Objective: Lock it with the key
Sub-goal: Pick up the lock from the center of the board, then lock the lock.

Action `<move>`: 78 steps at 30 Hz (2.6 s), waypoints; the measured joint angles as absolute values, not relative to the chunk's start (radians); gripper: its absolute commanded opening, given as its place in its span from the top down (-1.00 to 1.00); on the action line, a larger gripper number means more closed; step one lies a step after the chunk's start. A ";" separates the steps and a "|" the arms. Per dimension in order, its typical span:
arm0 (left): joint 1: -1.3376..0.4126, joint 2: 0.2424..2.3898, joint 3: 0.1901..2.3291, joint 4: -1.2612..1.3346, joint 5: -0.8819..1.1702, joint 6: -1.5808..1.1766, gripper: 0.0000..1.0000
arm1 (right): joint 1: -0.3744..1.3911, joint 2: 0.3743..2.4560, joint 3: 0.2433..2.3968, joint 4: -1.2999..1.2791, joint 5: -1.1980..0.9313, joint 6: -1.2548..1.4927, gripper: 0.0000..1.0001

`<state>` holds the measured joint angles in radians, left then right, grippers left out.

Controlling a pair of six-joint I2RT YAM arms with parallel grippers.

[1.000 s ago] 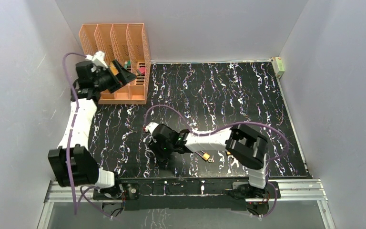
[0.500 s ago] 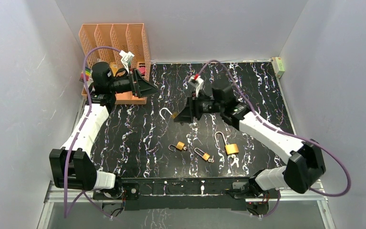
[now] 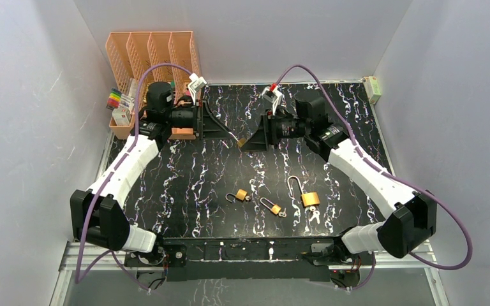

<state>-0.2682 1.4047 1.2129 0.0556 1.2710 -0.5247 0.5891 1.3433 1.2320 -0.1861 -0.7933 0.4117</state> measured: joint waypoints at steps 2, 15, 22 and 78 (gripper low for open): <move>-0.281 1.408 1.213 0.026 1.255 -0.500 -0.13 | 0.588 1.353 1.237 -0.188 -0.796 0.411 0.24; -0.304 1.421 1.217 0.011 1.242 -0.468 1.00 | 0.574 1.397 1.312 -0.299 -0.768 0.359 -0.97; -0.305 1.396 1.207 0.315 1.164 -0.659 1.00 | 0.541 1.242 1.260 -0.163 -0.614 0.325 -0.97; -0.336 1.483 1.325 0.959 1.059 -1.025 1.00 | 0.629 1.250 1.018 0.802 -0.475 0.326 -0.38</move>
<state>-0.3359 1.4826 1.3245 0.9588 1.0588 -1.0246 0.6289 1.2499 1.0183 0.8022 -0.4750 0.3258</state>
